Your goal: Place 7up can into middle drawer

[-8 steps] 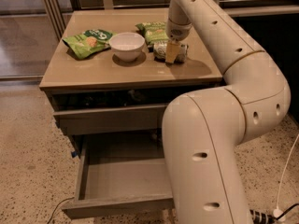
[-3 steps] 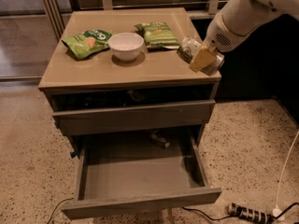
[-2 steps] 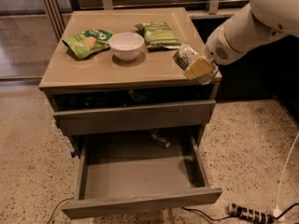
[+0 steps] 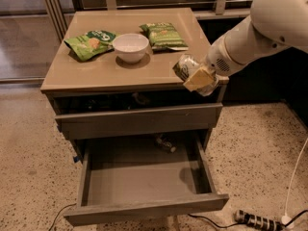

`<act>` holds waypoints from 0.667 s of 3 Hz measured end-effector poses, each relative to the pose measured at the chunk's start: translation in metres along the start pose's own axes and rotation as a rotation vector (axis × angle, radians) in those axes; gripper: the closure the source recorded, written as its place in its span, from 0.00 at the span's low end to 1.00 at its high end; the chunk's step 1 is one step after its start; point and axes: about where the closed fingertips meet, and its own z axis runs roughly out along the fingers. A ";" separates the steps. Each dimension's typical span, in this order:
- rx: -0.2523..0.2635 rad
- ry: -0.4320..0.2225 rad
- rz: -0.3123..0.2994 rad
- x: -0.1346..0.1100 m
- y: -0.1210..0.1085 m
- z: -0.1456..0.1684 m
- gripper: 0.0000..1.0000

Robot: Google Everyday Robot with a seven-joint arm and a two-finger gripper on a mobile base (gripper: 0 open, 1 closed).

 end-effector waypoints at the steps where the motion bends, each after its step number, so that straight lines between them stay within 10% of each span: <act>1: -0.061 0.029 -0.052 0.010 0.029 0.021 1.00; 2: -0.104 0.050 -0.095 0.016 0.049 0.036 1.00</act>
Offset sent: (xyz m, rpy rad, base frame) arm -0.0421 0.0421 -0.0713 -0.0743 0.0950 0.1871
